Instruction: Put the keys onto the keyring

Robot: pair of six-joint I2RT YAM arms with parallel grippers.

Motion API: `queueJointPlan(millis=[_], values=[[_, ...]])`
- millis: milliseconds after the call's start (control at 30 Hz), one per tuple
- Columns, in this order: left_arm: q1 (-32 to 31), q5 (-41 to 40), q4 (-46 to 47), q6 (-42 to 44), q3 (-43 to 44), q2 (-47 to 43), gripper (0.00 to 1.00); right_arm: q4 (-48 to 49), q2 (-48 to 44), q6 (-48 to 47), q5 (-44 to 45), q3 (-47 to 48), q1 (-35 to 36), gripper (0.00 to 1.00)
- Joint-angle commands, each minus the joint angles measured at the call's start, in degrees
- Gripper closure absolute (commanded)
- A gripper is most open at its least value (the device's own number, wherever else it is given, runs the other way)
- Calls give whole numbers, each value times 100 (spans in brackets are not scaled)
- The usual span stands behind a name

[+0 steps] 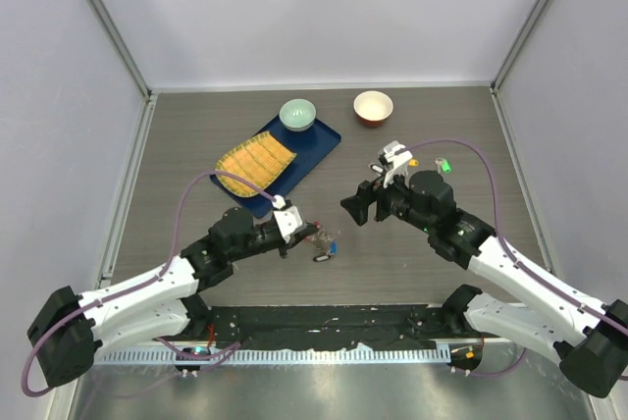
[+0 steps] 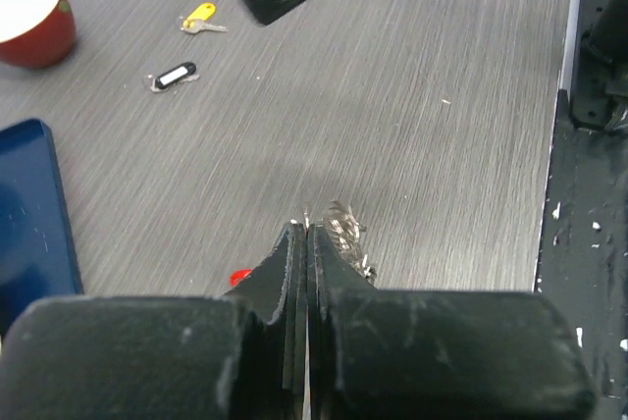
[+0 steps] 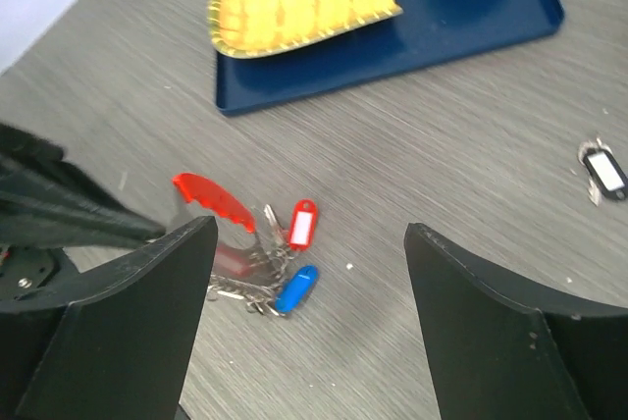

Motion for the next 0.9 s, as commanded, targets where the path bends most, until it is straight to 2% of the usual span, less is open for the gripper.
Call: queueJointPlan(millis=[0, 233, 400, 867], values=[[-387, -771, -536, 812, 279, 46, 100, -482, 277, 137, 789, 406, -89, 16], [-800, -1290, -1109, 1111, 534, 72, 100, -553, 734, 190, 675, 450, -414, 15], [-1011, -1580, -1479, 1340, 850, 186, 100, -483, 902, 111, 236, 398, -696, 16], [-1029, -1247, -2094, 1911, 1229, 64, 100, -43, 902, -57, 33, 125, -740, 17]])
